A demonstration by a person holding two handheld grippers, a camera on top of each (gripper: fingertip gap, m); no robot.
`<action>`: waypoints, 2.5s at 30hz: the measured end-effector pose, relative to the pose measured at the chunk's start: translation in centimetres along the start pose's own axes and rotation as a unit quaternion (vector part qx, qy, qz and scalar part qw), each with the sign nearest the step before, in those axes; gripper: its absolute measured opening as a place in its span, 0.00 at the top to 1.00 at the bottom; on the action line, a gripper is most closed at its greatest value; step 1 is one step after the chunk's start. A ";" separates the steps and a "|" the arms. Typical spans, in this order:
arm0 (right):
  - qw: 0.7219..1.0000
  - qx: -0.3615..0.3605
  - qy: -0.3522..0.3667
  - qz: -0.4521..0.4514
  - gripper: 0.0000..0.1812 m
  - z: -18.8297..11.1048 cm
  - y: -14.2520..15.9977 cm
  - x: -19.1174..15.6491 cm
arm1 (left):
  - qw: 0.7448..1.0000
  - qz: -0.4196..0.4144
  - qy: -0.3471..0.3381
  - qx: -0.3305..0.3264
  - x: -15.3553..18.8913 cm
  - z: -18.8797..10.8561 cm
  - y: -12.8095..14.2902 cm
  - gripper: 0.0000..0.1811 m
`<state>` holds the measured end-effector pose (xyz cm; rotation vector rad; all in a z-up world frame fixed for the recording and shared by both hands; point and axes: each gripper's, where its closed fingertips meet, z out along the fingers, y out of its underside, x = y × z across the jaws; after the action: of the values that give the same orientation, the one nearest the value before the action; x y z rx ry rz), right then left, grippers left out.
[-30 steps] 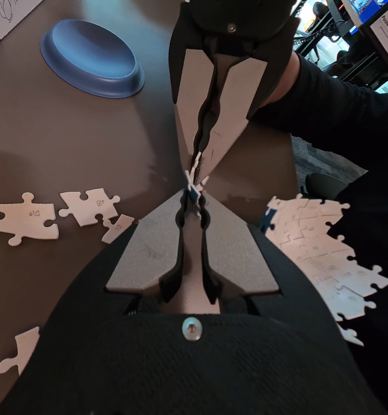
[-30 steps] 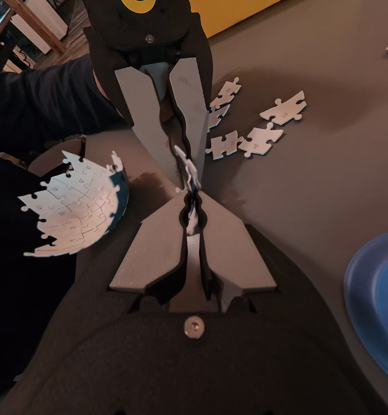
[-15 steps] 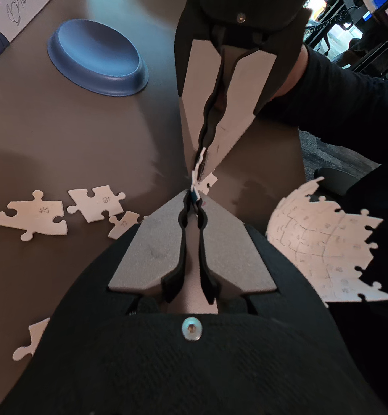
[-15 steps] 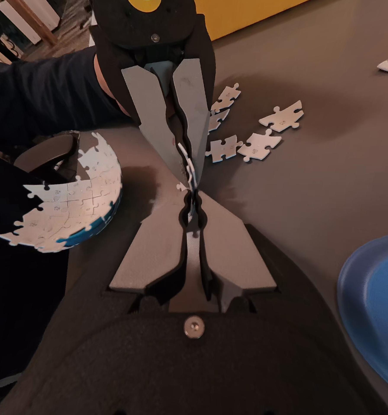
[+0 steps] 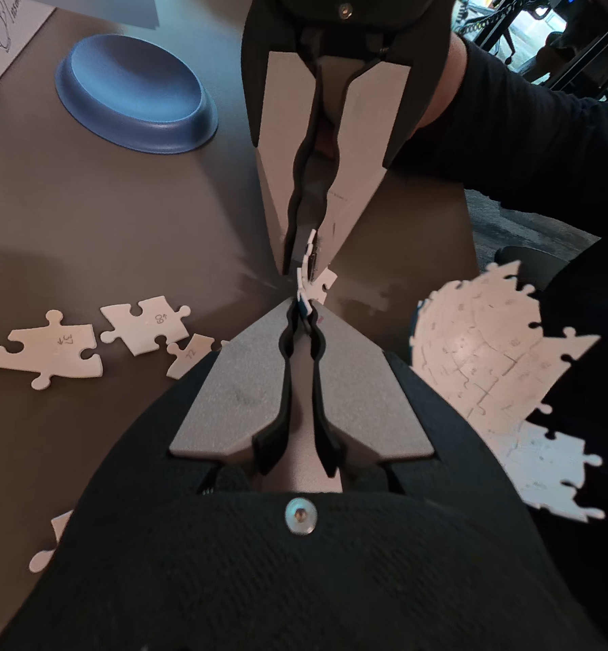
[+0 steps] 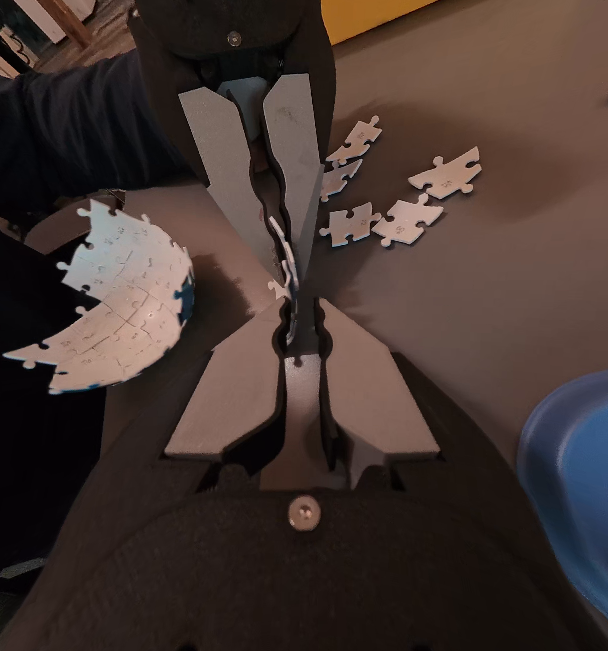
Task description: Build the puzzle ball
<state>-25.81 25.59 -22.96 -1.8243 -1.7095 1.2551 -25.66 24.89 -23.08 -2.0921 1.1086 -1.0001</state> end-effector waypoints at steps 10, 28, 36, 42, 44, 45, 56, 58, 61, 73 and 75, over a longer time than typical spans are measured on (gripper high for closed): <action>0.999 -0.005 -0.039 -0.029 1.00 0.3 -0.1 -1.1 | 0.999 0.034 -0.002 -0.007 0.5 0.2 0.0 0.99; 0.999 -0.004 -0.038 -0.022 1.00 0.0 0.0 -0.9 | 0.999 0.034 -0.002 -0.008 0.5 0.0 0.1 0.99; 0.998 -0.001 -0.048 -0.037 1.00 0.0 -0.1 -1.4 | 0.998 0.064 -0.008 -0.011 0.7 -0.1 0.1 0.99; 0.998 0.002 -0.030 -0.058 1.00 0.1 -0.2 -1.3 | 0.999 0.037 0.018 0.005 1.3 0.2 -0.4 0.93; 0.998 -0.003 -0.029 -0.059 1.00 0.2 -0.1 -1.3 | 1.000 0.024 0.018 -0.002 1.3 0.7 -0.4 0.93; 0.998 -0.002 -0.030 -0.060 1.00 0.2 -0.2 -1.4 | 0.999 0.032 -0.002 -0.008 0.8 0.7 -0.3 0.99; 0.998 0.005 -0.033 -0.056 1.00 0.1 -0.2 -1.7 | 0.999 0.042 -0.008 -0.012 1.1 0.7 -0.3 0.99; 0.998 0.009 -0.042 -0.046 0.99 0.0 -0.3 -1.7 | 0.999 0.049 -0.018 -0.013 1.0 0.6 -0.4 0.99; 0.997 0.012 -0.059 -0.036 0.97 -0.1 -0.4 -2.0 | 0.998 0.055 -0.022 -0.015 1.1 0.6 -0.5 0.99; 0.997 0.034 -0.071 -0.027 0.93 -0.3 -1.1 -2.0 | 0.997 0.064 -0.027 -0.021 1.1 0.3 -0.4 0.99; 0.997 0.035 -0.070 -0.026 0.94 -0.3 -1.2 -2.0 | 0.997 0.063 -0.029 -0.022 1.1 0.3 -0.3 0.99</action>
<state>-26.10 24.07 -21.18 -1.6773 -1.7494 1.4337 -24.90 24.18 -22.61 -2.0442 1.2268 -0.8584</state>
